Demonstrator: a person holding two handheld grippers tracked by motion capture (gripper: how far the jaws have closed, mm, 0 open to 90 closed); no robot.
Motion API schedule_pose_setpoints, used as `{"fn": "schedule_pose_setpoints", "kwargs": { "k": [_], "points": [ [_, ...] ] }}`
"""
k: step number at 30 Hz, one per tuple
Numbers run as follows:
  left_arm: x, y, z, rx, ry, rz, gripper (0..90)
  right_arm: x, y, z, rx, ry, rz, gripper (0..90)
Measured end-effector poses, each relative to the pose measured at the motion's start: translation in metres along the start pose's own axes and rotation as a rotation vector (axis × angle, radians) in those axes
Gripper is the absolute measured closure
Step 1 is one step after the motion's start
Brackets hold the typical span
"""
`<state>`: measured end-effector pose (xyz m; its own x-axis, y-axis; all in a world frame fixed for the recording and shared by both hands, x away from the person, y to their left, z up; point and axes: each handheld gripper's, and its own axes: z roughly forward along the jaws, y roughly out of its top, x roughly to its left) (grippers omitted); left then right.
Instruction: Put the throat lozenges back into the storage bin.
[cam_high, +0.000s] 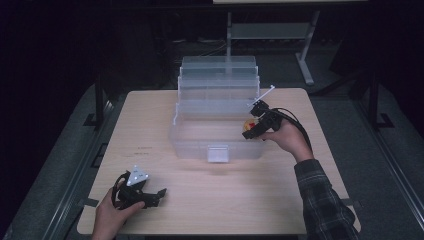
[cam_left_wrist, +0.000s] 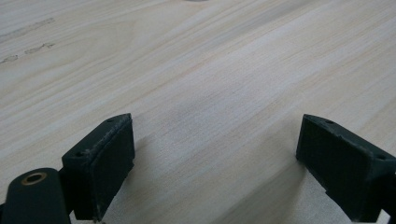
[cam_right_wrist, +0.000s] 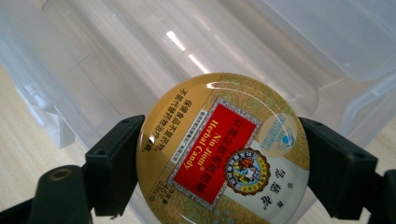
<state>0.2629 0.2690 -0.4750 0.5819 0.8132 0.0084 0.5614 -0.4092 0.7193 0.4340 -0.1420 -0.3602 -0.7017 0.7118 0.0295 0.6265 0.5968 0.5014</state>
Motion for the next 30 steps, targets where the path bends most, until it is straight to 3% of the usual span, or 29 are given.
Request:
{"fn": "schedule_pose_setpoints", "kwargs": {
  "k": [16,30],
  "points": [
    [0.0,0.0,0.0,0.0,0.001,-0.003,10.7,-0.002,-0.002,-0.01,-0.032,-0.006,0.017,18.1],
    [-0.001,0.0,0.0,0.002,0.003,-0.004,10.8,-0.005,-0.025,-0.026,-0.059,-0.025,0.027,2.6]
  ]
}}
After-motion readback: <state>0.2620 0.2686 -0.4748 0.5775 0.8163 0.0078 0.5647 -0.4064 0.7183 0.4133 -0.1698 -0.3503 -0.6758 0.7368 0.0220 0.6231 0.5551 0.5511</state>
